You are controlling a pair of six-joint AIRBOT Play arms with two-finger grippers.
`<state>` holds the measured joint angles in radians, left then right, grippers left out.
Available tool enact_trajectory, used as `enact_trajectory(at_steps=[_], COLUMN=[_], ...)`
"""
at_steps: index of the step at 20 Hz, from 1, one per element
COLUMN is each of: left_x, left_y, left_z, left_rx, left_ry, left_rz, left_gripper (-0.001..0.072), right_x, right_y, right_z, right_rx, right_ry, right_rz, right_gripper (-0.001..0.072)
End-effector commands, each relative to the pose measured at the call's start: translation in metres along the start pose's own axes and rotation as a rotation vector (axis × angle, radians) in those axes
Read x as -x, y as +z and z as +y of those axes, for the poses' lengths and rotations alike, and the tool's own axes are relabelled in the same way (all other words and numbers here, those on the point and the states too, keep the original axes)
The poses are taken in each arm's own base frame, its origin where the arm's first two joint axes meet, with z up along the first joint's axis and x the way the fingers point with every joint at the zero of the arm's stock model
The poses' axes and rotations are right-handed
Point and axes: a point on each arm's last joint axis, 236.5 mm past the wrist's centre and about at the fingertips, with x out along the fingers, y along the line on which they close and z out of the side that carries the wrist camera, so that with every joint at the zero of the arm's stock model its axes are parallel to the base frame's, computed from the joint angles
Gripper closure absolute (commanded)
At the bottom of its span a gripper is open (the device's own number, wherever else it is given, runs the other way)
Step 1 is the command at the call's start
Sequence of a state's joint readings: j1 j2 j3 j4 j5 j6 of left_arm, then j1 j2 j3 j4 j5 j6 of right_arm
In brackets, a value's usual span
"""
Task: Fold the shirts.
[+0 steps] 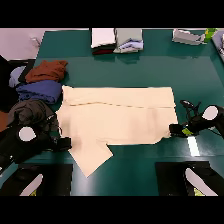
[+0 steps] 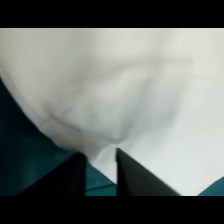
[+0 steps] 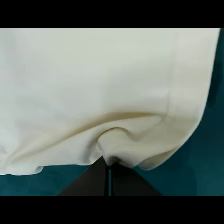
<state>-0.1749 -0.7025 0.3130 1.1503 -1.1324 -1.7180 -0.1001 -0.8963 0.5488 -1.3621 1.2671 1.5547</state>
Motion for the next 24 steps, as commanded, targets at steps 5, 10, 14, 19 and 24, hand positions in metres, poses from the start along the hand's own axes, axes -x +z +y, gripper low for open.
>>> enact_trajectory(at_steps=[5,10,14,19,24], left_x=[0.026,0.090,0.134,0.139,0.131], left_y=[-0.008,-0.011,0.020,0.092,0.202], left_z=[-0.009,-0.024,-0.052,-0.062,-0.071], left_rx=[-0.127,-0.241,-0.294,-0.334,-0.349], left_ry=[0.013,0.028,-0.003,0.038,0.113], left_rz=[0.055,-0.052,-0.213,-0.333,-0.447], left_gripper=[0.0686,0.0686,0.0686,0.0685,0.0684], right_x=[0.005,0.037,0.072,0.110,0.114], right_y=[-0.018,-0.034,-0.028,0.024,0.119], right_z=[0.001,-0.009,-0.024,-0.023,0.000], right_rx=[0.007,0.026,-0.031,-0.034,0.050], right_ry=[0.000,-0.052,-0.088,-0.090,-0.083], right_rz=[0.060,-0.025,-0.146,-0.255,-0.303], right_gripper=[0.0700,0.0701,0.0702,0.0702,0.0702])
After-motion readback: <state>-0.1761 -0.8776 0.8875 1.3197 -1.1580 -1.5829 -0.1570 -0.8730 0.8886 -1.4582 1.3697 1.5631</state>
